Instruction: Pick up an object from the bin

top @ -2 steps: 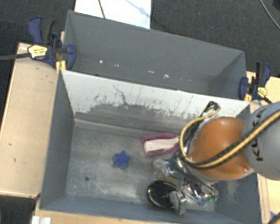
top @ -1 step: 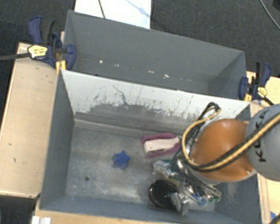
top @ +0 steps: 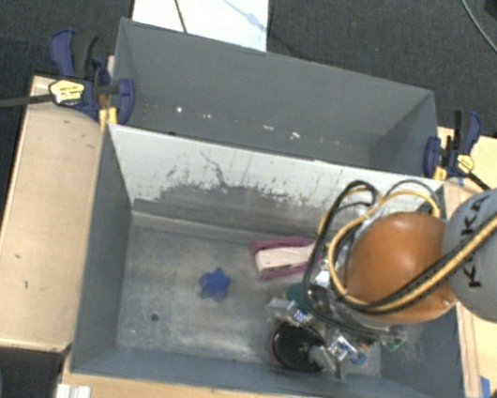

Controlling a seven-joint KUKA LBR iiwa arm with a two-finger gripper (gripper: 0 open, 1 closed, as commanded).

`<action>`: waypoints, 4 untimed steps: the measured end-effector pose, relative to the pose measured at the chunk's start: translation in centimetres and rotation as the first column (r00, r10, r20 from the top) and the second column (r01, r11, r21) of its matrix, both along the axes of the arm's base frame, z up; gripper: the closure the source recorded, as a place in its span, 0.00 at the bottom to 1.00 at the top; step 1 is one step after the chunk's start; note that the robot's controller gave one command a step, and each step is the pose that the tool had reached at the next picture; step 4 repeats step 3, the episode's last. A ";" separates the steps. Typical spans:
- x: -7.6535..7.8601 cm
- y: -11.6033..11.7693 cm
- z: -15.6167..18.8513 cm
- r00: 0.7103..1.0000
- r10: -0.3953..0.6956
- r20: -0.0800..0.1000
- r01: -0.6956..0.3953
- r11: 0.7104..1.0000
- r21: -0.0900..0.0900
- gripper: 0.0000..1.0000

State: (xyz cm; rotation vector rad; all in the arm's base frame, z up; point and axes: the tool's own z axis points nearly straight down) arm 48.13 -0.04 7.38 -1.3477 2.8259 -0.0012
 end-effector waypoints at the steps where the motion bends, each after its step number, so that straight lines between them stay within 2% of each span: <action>1: 0.0 0.0 0.0 1.000 -0.002 0.000 0.002 1.000 0.000 1.00; 2: 4.7 3.0 12.3 0.996 0.093 0.002 -0.093 0.996 -0.003 1.00; 3: 4.6 -1.0 21.9 0.993 0.120 0.000 -0.120 0.993 -0.006 1.00; 4: 4.6 -1.0 21.9 0.993 0.120 0.000 -0.120 0.993 -0.006 1.00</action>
Offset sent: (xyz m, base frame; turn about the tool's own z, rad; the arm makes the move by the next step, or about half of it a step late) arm 0.0000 0.0000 0.0000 0.0000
